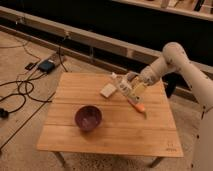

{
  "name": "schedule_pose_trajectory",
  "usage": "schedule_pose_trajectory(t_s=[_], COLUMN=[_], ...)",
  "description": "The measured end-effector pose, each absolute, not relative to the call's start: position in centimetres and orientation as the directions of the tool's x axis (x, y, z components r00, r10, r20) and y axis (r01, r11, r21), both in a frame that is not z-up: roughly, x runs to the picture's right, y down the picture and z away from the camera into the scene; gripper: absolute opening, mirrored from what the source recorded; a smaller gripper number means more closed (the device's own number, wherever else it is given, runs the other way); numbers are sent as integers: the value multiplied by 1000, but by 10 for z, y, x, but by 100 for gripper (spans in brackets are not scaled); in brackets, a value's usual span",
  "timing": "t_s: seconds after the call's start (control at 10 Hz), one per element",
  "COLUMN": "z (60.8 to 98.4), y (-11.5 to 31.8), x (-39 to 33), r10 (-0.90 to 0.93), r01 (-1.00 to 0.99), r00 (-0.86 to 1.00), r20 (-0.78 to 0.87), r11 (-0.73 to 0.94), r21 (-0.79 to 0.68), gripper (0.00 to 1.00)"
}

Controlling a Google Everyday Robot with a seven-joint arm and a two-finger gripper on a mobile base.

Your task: Stand the bottle upright

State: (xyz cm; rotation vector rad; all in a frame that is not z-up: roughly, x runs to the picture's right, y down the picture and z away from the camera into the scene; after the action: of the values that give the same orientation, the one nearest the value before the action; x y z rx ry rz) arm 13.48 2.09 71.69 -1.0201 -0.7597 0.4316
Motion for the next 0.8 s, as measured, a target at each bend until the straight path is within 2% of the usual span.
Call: schedule_pose_trajectory(t_s=[0.2, 0.8], z=[714, 712], y=[23, 22], x=[137, 137], r10=[635, 630], r01=[87, 97], r00=[657, 659], r20=[406, 412], r11=[471, 472], r21=[-878, -876], gripper=[0, 0])
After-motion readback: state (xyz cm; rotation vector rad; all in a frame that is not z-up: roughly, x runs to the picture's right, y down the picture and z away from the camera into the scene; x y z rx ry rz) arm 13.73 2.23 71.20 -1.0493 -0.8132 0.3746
